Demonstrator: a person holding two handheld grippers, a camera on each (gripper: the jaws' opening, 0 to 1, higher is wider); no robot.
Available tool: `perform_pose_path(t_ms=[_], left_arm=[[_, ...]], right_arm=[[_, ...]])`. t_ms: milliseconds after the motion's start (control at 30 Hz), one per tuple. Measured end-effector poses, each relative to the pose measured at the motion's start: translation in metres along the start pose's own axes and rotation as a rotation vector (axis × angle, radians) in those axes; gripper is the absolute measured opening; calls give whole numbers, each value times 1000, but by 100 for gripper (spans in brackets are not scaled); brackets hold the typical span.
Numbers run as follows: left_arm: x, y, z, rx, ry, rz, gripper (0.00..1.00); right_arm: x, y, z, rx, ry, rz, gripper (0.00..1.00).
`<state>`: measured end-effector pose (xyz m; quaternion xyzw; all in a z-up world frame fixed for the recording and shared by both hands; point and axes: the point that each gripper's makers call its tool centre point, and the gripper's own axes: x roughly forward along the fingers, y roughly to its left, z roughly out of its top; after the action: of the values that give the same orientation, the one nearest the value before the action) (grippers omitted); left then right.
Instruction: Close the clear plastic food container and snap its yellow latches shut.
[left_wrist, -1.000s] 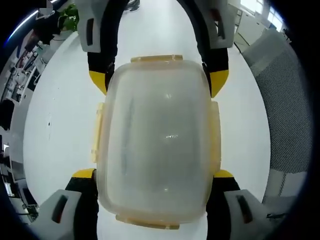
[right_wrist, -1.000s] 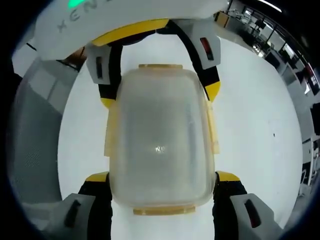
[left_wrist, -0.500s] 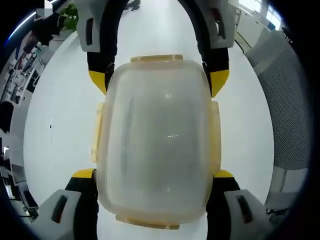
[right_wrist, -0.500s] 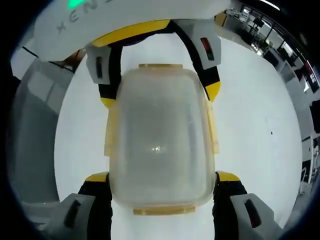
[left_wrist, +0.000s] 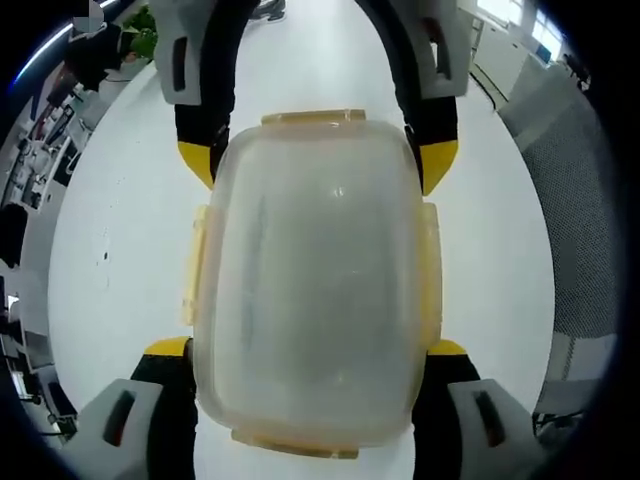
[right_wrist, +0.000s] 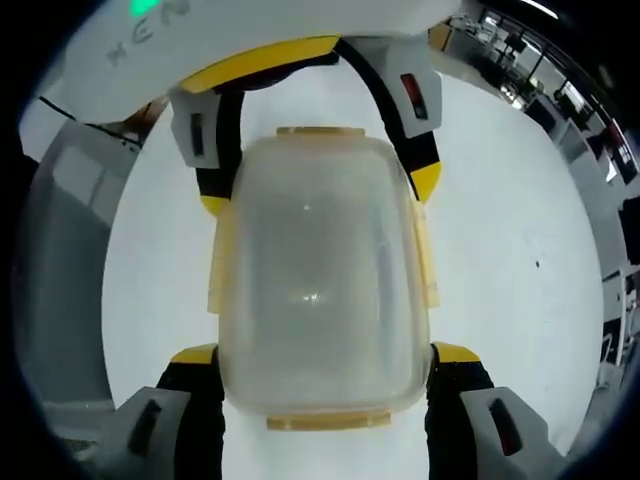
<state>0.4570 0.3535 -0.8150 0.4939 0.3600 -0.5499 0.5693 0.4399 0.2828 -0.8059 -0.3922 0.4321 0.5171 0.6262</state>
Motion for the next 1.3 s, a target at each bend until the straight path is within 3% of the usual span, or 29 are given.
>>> perform_pose_path(t_ms=[1300], left_arm=[[10,55,-1,-16,36,9,90]], right_arm=[[3,-57,1,-10,-23,-5,84]])
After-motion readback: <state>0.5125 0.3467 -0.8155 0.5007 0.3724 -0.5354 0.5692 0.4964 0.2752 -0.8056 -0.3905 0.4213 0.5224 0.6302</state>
